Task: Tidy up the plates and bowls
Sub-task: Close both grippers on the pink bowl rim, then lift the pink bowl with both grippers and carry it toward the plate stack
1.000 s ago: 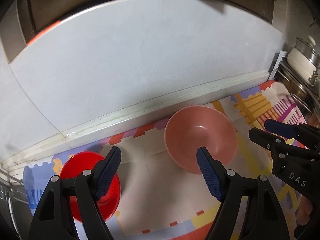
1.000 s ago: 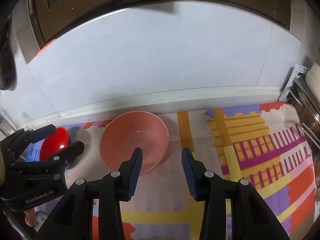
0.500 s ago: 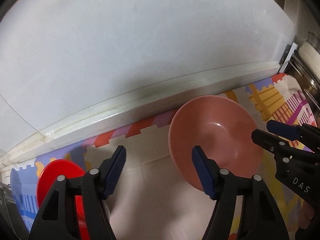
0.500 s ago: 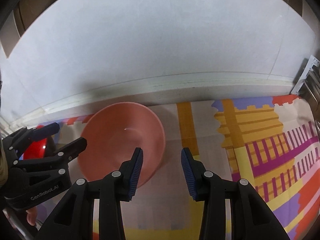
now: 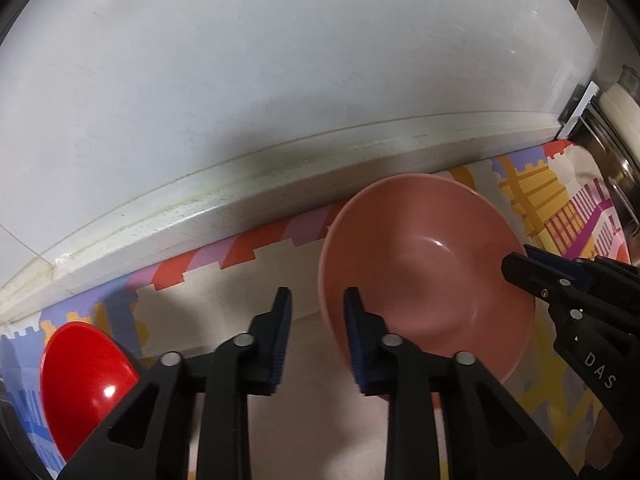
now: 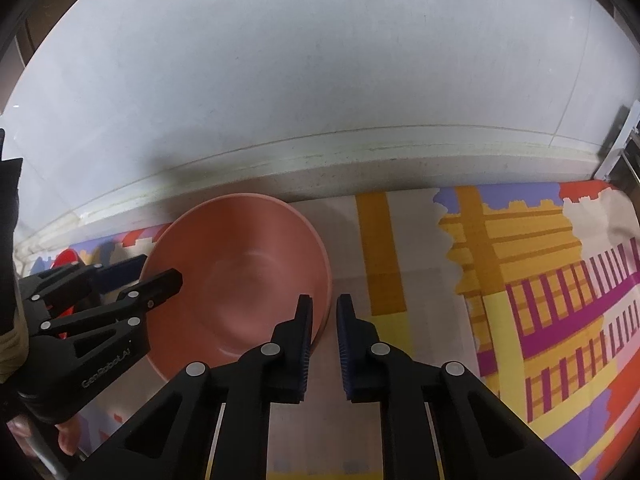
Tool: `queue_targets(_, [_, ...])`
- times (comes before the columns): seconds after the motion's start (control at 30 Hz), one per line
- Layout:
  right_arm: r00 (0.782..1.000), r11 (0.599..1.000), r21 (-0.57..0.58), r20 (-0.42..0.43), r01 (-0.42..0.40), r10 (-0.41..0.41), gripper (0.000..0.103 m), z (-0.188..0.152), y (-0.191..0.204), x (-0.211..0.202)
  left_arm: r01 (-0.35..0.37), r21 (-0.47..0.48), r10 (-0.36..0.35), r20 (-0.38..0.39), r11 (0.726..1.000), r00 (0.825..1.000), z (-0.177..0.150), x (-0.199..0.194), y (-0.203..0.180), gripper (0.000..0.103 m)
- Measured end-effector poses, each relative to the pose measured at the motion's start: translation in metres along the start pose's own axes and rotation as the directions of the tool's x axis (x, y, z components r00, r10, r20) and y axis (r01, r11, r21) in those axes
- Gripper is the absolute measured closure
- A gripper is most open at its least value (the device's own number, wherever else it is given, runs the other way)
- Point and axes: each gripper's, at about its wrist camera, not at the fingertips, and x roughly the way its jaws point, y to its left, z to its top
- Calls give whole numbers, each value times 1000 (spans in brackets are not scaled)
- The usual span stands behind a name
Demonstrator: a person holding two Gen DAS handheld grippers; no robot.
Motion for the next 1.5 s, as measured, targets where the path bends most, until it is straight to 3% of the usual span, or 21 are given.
queue_targets(0.17, [1000,1000,1,2,2,-2,92,2,4,1,29,-18,-29,-24,999,999,3,5,-1,90])
queue_targets(0.63, [1000,999,32,14,-16,16,93,0,8,-21,21,-33,-21,0,999,1000,-6,-26,-3,91])
queue_targets(1.5, [988,1000,2,153,28,-28,93,-65,21,-158,104,-45,-98,118,994,988,-82,-152,-44,90])
